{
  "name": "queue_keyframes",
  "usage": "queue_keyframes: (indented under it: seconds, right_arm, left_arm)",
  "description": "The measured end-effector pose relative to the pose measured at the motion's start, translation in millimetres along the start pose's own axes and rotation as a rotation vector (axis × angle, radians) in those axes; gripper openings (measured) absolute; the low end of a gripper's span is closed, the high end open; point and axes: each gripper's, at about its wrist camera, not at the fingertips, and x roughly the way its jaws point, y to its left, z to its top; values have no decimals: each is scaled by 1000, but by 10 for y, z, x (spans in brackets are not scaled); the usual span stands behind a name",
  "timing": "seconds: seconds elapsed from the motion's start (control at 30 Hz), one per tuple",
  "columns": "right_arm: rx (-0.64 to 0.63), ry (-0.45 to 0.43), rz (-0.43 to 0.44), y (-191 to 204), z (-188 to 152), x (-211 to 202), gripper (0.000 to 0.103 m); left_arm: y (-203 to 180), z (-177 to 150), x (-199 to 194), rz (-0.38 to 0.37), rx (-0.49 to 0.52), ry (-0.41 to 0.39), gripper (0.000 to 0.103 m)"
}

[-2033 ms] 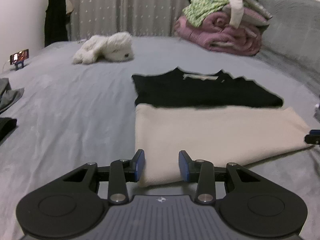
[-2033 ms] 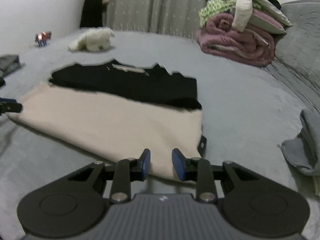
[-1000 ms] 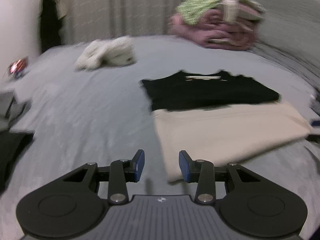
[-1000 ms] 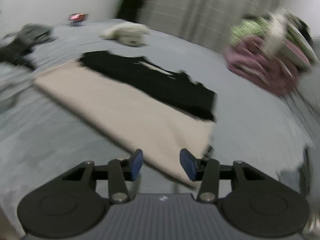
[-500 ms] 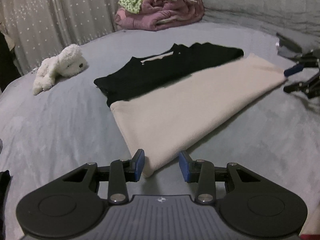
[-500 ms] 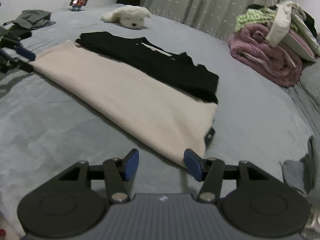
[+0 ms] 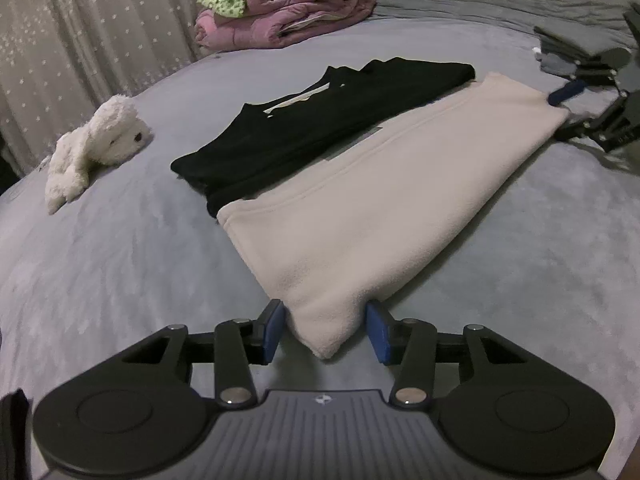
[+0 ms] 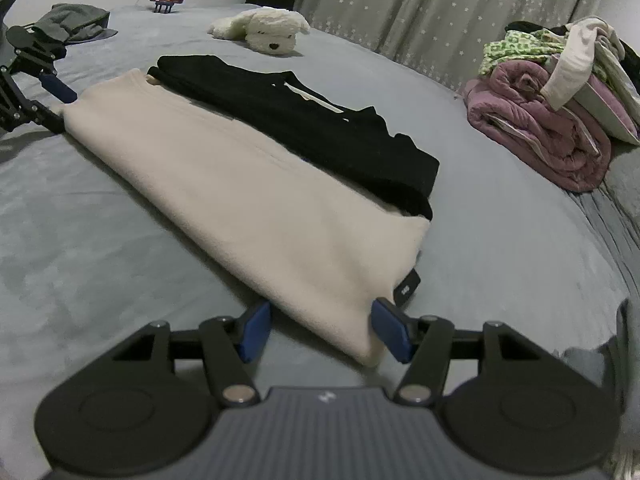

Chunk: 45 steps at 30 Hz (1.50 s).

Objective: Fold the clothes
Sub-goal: 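Close both grippers on the ends of the cream shirt's side edge, then lift the cream shirt side with both grippers and fold it over the black shirt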

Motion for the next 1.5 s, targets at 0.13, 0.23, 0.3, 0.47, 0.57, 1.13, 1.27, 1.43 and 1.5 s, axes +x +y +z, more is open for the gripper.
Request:
queue_keyframes:
  seconds: [0.13, 0.23, 0.3, 0.47, 0.57, 1.13, 1.27, 1.43, 1.5]
  right_arm:
    - [-94, -25, -36, 64, 49, 49, 55]
    - [-118, -48, -58, 88, 76, 47, 51]
    - [-149, -67, -62, 140, 77, 32, 45]
    - [-119, -96, -36, 120, 160, 17, 27]
    - [-43, -98, -1, 13, 247, 20, 19]
    - [438, -47, 184, -613, 508, 126, 10]
    - [483, -49, 203, -685, 560, 139, 10]
    - [431, -48, 186, -637, 540, 161, 10]
    - [393, -52, 179, -598, 514, 151, 10]
  left_arm:
    - [-33, 2, -64, 4, 61, -25, 43]
    - [-116, 3, -194, 4, 119, -63, 41]
    - [-199, -5, -241, -18, 172, -85, 41]
    - [-273, 23, -89, -29, 234, -56, 42]
    - [-234, 70, -51, -34, 236, -42, 42]
    - [-549, 105, 41, 96, 476, -23, 41]
    - [-564, 112, 75, 102, 486, -5, 18]
    - [-464, 150, 48, 88, 426, -5, 12]
    - [-402, 173, 45, 74, 383, -10, 11]
